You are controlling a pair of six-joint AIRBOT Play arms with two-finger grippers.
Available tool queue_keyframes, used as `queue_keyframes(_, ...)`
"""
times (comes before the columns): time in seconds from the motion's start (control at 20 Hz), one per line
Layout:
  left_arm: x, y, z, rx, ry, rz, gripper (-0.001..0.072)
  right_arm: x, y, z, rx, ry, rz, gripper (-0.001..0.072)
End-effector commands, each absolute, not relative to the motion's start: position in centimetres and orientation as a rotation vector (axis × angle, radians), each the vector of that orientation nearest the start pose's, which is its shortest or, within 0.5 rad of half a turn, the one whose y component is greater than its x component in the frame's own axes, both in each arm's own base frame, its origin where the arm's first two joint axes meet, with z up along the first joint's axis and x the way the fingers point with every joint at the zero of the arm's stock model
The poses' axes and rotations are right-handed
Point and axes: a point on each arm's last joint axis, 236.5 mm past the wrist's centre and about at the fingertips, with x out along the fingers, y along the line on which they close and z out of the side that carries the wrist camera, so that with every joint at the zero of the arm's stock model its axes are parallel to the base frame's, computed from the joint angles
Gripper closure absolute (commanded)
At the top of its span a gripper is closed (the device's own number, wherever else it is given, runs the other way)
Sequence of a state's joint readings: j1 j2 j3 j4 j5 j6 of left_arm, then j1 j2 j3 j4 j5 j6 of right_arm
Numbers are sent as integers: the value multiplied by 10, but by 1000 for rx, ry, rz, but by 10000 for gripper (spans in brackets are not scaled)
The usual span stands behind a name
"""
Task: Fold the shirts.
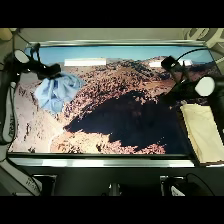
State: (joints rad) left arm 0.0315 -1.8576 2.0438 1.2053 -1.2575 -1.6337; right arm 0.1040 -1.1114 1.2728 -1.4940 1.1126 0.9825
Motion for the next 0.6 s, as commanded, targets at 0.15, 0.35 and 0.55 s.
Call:
queue_keyframes(0.15,438,-190,372,-145,419,-569,687,373,19,341,-709,343,146,97)
queue_keyframes(0.35,348,-272,383,-116,439,-802,688,310,12,387,-637,240,98,98)
queue_keyframes(0.55,314,-348,280,-51,699,-940,688,265,6,344,-614,450,147,97)
